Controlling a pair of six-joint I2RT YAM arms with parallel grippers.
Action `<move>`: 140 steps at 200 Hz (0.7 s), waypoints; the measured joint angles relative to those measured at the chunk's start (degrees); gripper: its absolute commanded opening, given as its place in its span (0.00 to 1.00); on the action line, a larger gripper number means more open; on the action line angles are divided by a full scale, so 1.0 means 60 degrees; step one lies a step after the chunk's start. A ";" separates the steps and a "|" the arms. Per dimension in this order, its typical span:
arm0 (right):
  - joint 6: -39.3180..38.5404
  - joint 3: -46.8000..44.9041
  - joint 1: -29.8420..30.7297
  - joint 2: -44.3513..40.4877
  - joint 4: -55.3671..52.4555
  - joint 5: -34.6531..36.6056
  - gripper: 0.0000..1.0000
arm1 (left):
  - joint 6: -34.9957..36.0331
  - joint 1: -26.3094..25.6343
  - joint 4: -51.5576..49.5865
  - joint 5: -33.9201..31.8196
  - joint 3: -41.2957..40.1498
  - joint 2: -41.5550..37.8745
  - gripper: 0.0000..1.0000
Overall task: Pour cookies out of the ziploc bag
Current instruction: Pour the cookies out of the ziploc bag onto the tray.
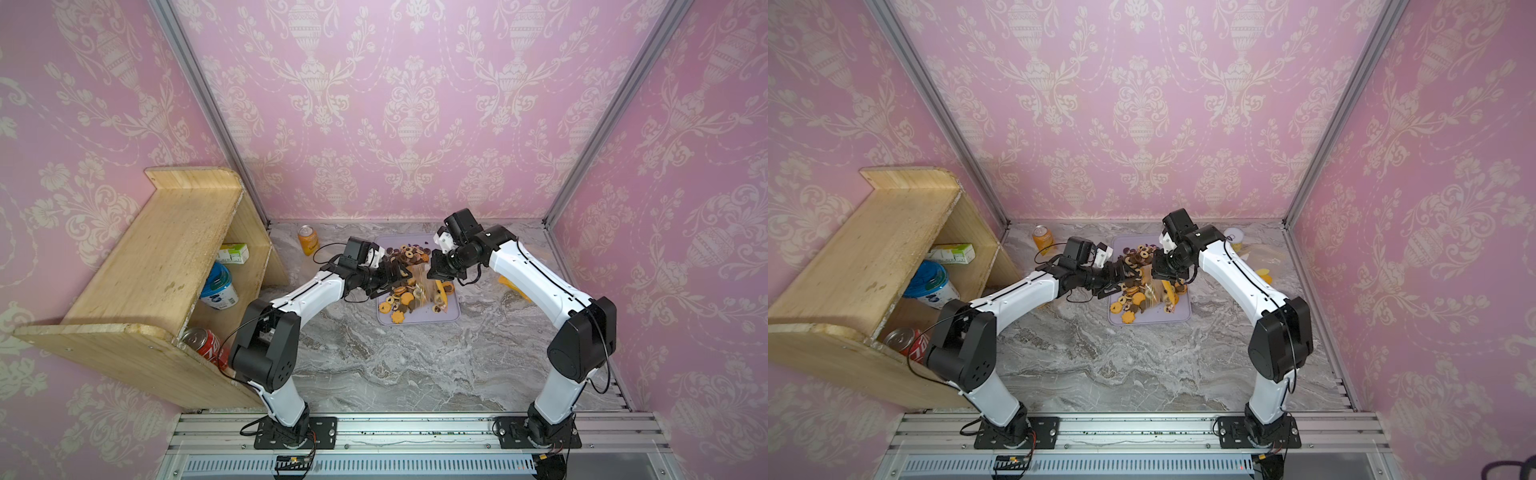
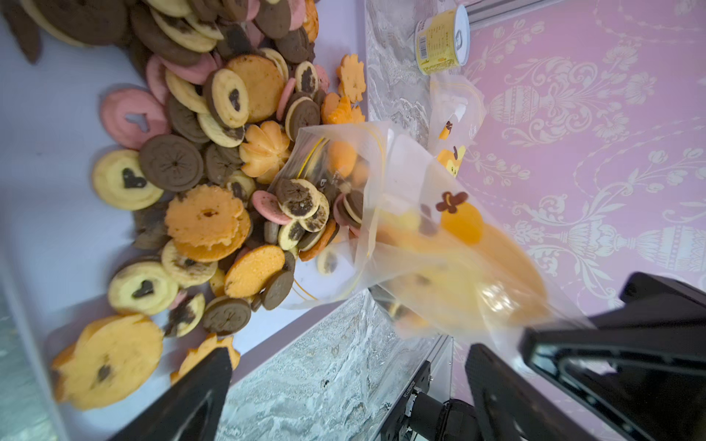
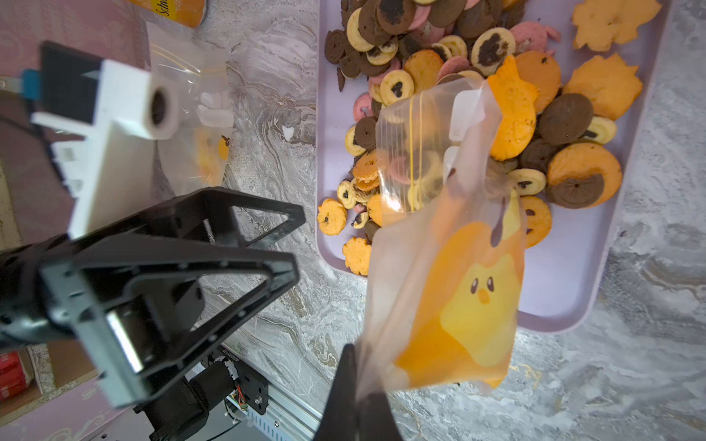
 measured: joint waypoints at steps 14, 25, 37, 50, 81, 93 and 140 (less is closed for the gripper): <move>0.0018 -0.0364 0.0000 -0.0007 0.0211 -0.0047 0.00 | 0.0073 -0.0022 -0.0175 -0.0321 -0.0255 -0.0583 0.99; 0.0018 -0.0656 0.0000 -0.0011 0.0339 -0.0066 0.00 | 0.0124 -0.0084 -0.0255 -0.0597 -0.0444 -0.0914 0.99; 0.0022 -0.0914 0.0000 -0.0011 0.0423 -0.0076 0.00 | 0.0204 -0.0237 -0.0382 -0.0889 -0.0627 -0.1184 0.99; 0.0022 -0.1086 0.0000 -0.0011 0.0503 -0.0073 0.00 | 0.0273 -0.0514 -0.0452 -0.1137 -0.0794 -0.1359 0.99; 0.0026 -0.1122 0.0000 0.0004 0.0645 -0.0080 0.16 | 0.0295 -0.0962 -0.0364 -0.1424 -0.1286 -0.1472 0.99; -0.0025 -0.1169 0.0000 0.0000 0.0732 -0.0080 0.31 | 0.0299 -0.1042 -0.0361 -0.1519 -0.1446 -0.1472 0.99; -0.0015 -0.2189 -0.0117 -0.0918 0.0787 -0.0146 0.77 | 0.0448 -0.1749 -0.0262 -0.2065 -0.1472 -0.1475 0.99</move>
